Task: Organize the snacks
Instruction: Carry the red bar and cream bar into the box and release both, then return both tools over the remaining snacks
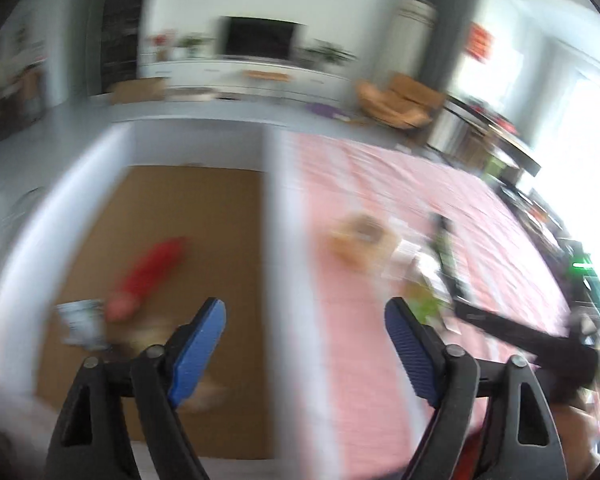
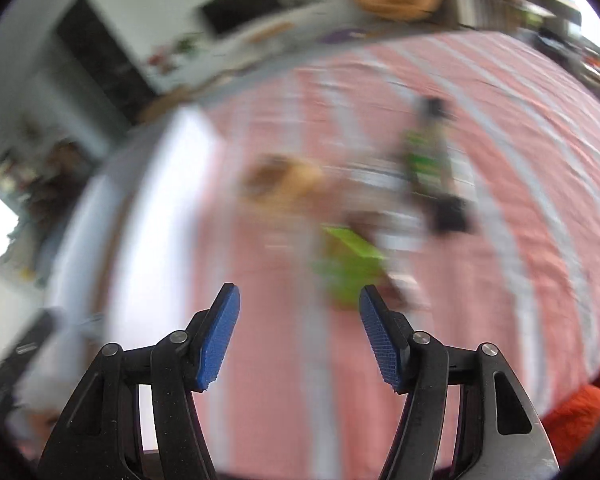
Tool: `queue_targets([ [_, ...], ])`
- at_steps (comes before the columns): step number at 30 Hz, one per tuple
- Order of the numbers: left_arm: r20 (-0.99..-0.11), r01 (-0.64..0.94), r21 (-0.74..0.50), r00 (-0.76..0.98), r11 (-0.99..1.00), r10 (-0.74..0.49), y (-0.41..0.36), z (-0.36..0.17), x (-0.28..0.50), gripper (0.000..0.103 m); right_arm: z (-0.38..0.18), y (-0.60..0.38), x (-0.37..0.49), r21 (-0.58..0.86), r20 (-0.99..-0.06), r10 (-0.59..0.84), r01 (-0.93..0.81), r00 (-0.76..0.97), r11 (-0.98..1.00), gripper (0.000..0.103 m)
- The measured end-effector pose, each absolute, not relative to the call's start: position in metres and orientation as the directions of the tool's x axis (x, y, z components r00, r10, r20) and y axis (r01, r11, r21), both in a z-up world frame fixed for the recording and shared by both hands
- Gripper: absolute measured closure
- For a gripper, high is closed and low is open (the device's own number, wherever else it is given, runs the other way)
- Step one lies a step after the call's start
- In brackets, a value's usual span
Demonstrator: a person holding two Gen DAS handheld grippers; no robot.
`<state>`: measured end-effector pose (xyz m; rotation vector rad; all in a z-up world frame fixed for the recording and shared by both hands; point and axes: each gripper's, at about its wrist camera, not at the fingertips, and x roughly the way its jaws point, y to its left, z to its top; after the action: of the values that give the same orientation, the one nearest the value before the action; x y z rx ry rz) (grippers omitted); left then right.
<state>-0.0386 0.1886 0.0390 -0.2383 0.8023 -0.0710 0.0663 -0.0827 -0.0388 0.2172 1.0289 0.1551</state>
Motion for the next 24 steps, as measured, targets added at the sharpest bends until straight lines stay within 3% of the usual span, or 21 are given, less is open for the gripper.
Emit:
queue_targets([
  [3, -0.734, 0.117, -0.305, 0.603, 0.945, -0.312, 0.134, 0.021, -0.019, 0.016, -0.071, -0.128, 0.078, 0.114, -0.874, 0.042, 0.120, 0.484, 0.986, 0.037],
  [5, -0.751, 0.168, -0.320, 0.555, 0.932, -0.358, 0.107, 0.008, -0.007, 0.016, -0.081, -0.155, 0.080, 0.094, -0.878, -0.001, 0.175, 0.478, 0.980, 0.037],
  [11, -0.791, 0.174, -0.186, 0.557, 0.967, -0.253, 0.065, -0.043, 0.022, 0.016, -0.081, -0.191, 0.074, 0.099, -0.822, -0.050, 0.228, 0.567, 0.969, 0.037],
  [16, -0.815, 0.154, -0.134, 0.545, 0.979, -0.197, 0.063, -0.077, 0.038, 0.016, -0.083, -0.194, 0.078, 0.113, -0.811, -0.046, 0.235, 0.583, 0.965, 0.030],
  [21, -0.818, 0.146, -0.066, 0.559, 0.987, -0.137, 0.058, -0.096, 0.038, 0.015, -0.088, -0.177, 0.080, 0.008, -0.818, -0.114, 0.209, 0.564, 0.978, 0.023],
  [24, -0.818, 0.166, -0.023, 0.564, 0.986, -0.114, 0.053, -0.099, 0.036, 0.009, -0.090, -0.178, 0.079, 0.016, -0.817, -0.107, 0.208, 0.566, 0.978, 0.020],
])
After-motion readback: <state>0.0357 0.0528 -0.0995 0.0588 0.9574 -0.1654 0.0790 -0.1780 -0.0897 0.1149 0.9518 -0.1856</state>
